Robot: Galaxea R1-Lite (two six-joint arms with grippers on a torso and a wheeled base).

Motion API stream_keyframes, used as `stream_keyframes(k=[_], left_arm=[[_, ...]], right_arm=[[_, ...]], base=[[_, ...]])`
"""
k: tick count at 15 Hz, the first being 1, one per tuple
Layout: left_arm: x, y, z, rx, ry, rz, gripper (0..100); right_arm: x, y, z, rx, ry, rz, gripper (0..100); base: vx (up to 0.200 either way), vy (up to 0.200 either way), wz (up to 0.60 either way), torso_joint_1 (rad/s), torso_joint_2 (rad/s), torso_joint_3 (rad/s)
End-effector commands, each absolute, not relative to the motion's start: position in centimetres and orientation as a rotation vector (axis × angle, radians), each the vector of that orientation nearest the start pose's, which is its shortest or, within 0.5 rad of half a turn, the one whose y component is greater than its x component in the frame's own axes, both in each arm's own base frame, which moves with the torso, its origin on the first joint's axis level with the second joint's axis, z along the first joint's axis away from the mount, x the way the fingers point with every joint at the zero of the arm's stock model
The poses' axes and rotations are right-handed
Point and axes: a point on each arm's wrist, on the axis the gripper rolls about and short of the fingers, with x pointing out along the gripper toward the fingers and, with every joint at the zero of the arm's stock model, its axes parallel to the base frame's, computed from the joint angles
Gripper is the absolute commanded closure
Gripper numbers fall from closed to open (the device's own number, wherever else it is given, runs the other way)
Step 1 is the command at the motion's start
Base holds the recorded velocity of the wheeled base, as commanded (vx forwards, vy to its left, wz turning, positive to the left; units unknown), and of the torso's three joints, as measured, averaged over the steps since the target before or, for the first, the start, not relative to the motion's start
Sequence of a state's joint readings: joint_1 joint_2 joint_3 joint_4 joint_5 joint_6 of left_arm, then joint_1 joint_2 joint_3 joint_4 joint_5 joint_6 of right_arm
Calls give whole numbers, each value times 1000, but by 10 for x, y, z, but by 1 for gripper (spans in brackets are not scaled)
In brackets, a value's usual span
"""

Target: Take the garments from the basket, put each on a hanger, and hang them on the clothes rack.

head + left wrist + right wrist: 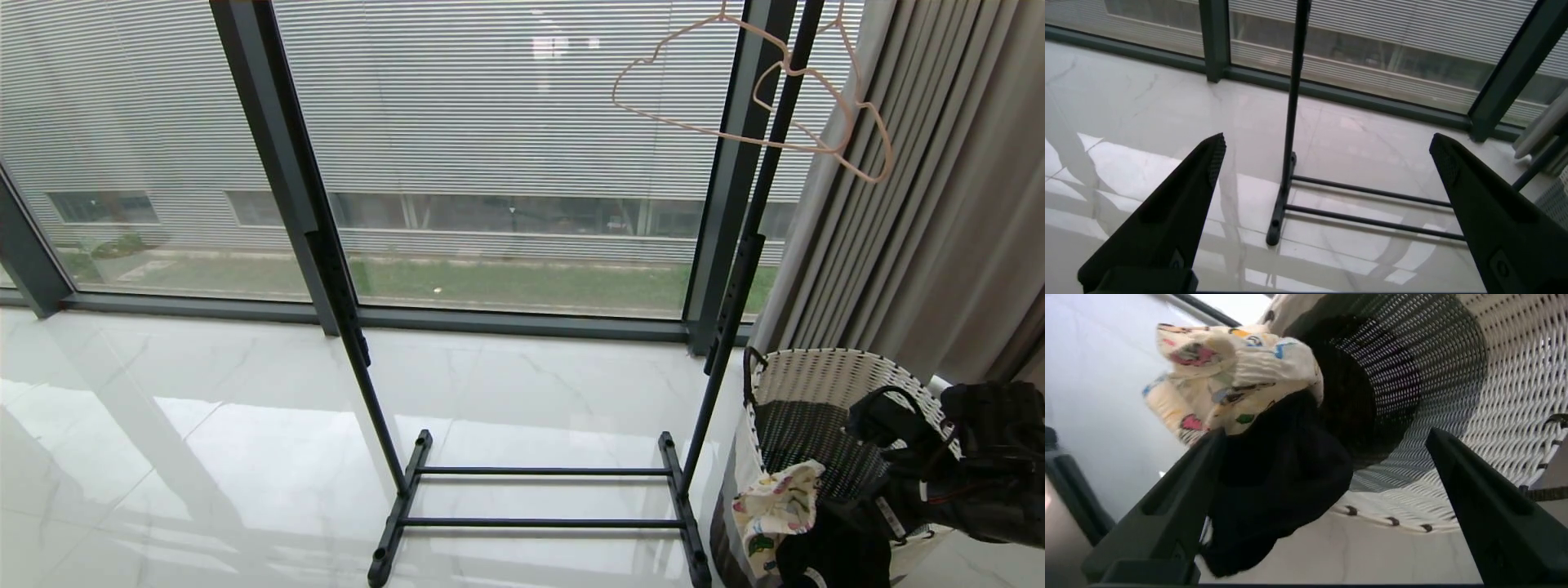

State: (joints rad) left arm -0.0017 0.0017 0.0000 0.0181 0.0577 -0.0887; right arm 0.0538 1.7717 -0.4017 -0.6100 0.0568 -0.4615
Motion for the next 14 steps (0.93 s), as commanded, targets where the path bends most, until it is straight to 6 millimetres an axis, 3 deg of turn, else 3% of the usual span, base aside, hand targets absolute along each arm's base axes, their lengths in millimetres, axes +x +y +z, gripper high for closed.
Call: stream_keyframes(k=[1,7,14], left_arm=[[-23,1,74,-88,17,58,0],[-23,1,74,-88,17,58,0],[-23,1,74,-87,17,58,0]], right_arm=[[260,14,21,-455,845,262,0],[261,14,28,-481,802,310,0],[242,10,66,-477,719,323,0]], base=[[0,0,0,0,0,0],[0,0,0,0,0,0],[0,0,0,0,0,0]])
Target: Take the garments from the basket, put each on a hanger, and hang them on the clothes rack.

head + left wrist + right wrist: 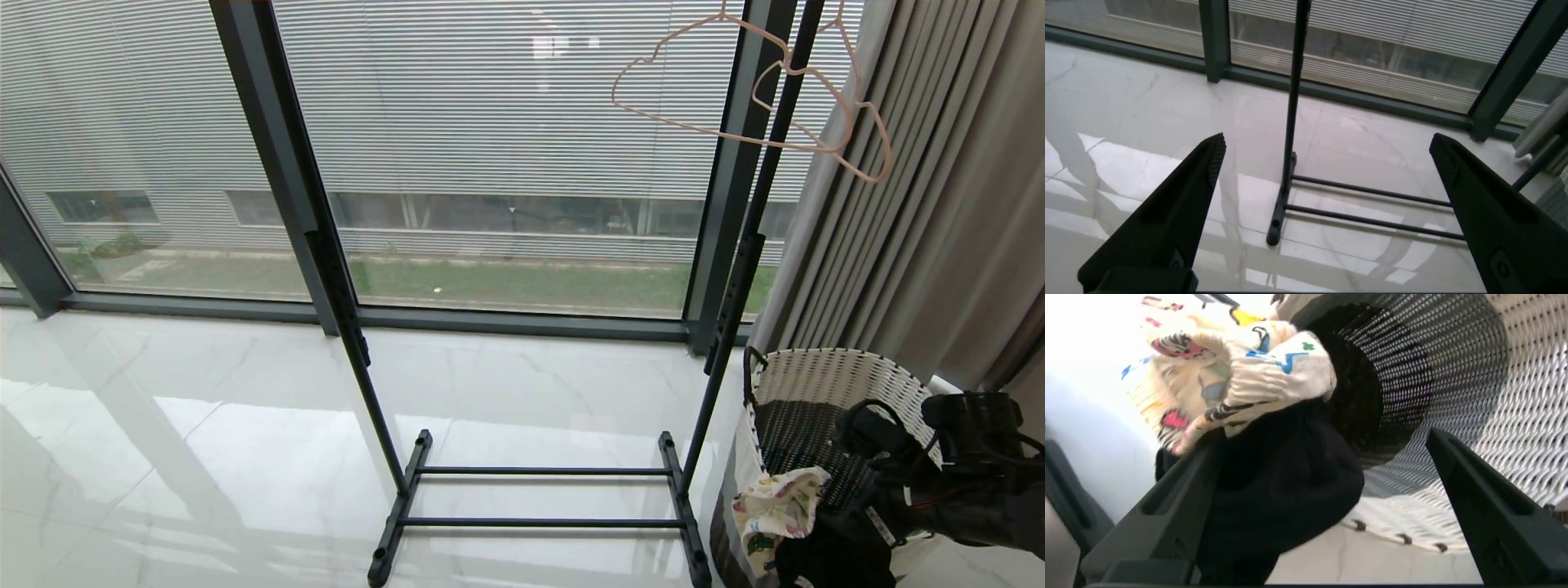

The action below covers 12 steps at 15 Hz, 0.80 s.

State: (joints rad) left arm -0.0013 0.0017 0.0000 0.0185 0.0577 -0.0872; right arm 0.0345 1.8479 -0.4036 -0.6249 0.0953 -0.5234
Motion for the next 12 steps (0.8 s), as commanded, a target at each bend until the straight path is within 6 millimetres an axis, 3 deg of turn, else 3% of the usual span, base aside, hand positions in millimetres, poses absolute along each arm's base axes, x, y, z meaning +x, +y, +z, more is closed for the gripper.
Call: stream_keyframes(k=[1,6,12], left_arm=[[-23,1,74,-87,18,56,0],[-23,1,74,-88,17,58,0],[-23,1,74,-88,17,58,0]], right_arm=[[236,10,72,-494,729,335,0],[219,11,77,-525,776,375,0],[204,19,49,-561,895,468,0]], base=[[0,0,0,0,0,0],[0,0,0,0,0,0],[0,0,0,0,0,0]])
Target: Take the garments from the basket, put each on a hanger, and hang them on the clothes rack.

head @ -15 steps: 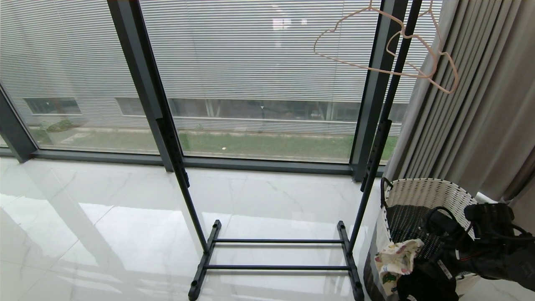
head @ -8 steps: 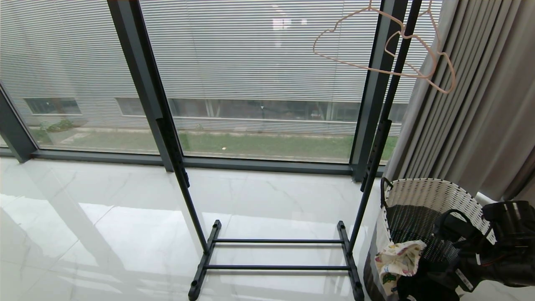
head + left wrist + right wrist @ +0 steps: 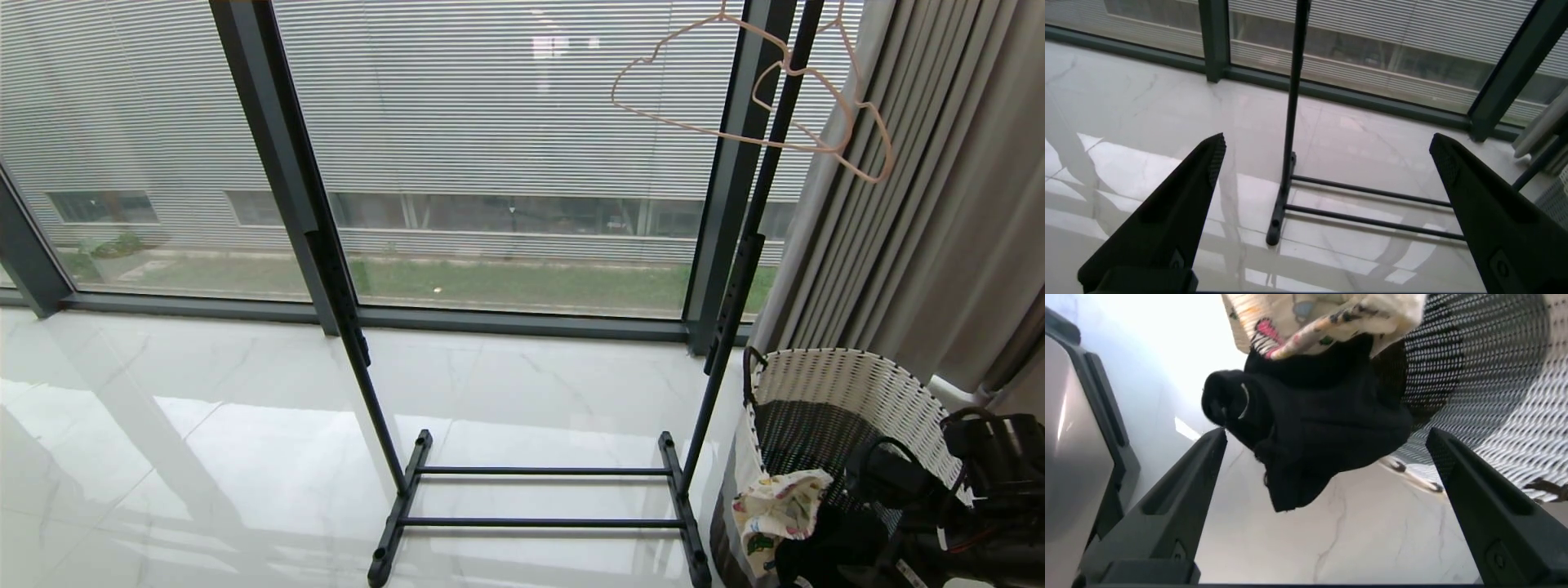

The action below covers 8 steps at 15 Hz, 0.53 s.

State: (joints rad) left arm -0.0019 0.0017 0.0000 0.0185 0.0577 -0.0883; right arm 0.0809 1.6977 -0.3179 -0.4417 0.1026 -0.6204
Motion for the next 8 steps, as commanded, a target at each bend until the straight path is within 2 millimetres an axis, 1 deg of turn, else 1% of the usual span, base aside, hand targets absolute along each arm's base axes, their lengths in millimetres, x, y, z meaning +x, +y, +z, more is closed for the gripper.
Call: stream_keyframes(k=[1,8], left_arm=[[-23,1,74,-90,17,58,0],[-23,1,74,-91,17,58,0]], right_arm=[[207,19,46,-561,901,466,0],[220,14,35,-568,897,415,0]], base=[[0,0,0,0,0,0],[0,0,0,0,0,0]])
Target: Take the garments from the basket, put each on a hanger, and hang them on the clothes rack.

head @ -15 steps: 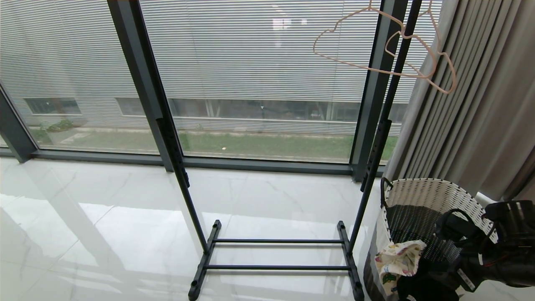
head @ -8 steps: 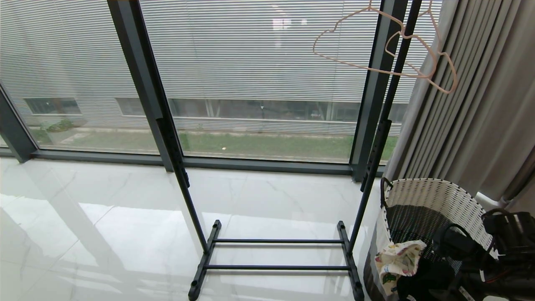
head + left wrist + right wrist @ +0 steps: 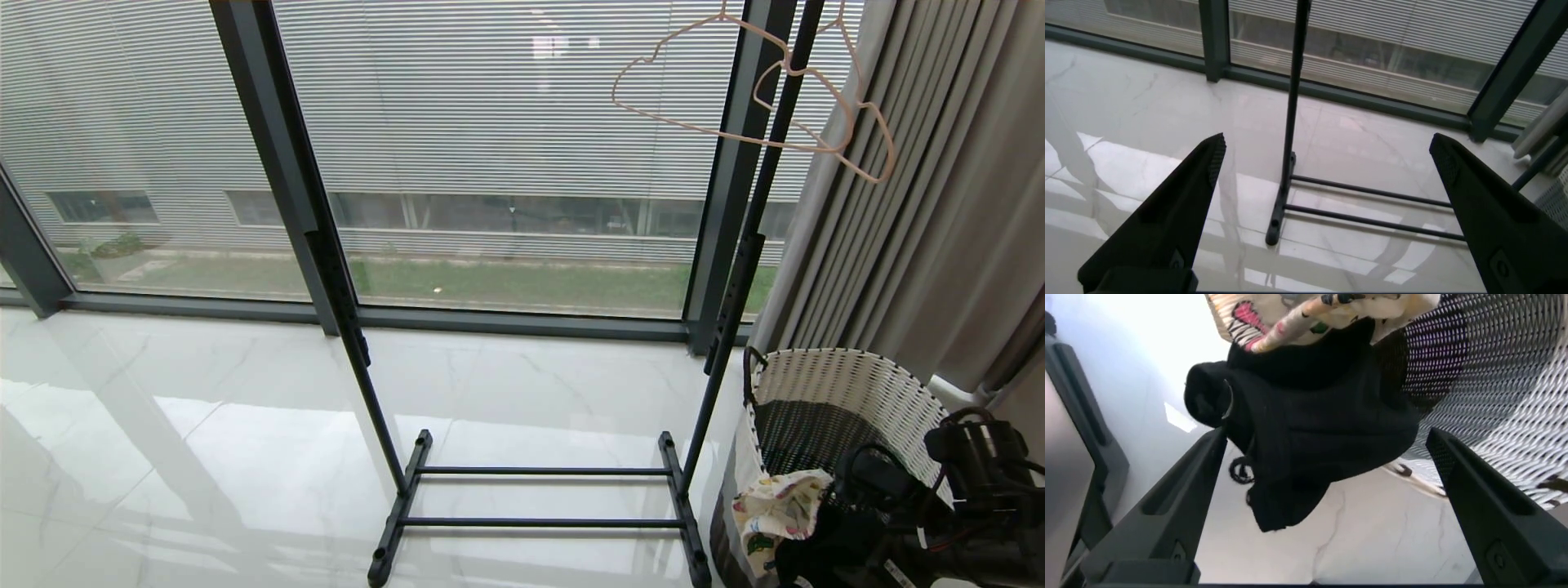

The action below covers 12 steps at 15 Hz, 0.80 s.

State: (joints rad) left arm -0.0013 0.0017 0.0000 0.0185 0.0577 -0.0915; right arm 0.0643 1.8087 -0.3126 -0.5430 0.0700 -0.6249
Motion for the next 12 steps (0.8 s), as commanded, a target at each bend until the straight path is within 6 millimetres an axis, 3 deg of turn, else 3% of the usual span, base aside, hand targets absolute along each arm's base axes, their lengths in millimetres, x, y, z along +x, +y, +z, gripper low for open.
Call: stream_keyframes(k=[1,6,7,12], left_arm=[[-23,1,74,-91,17,56,0],[-23,1,74,-91,17,58,0],[-23,1,74,-91,17,58,0],[-23,1,74,-91,17,58,0]], right_arm=[[222,13,33,-566,891,408,0],[230,5,27,-593,886,403,0],[231,5,28,-591,878,405,100],[233,5,28,-588,861,408,100]], base=[[0,0,0,0,0,0],[0,0,0,0,0,0],[0,0,0,0,0,0],[0,0,0,0,0,0]])
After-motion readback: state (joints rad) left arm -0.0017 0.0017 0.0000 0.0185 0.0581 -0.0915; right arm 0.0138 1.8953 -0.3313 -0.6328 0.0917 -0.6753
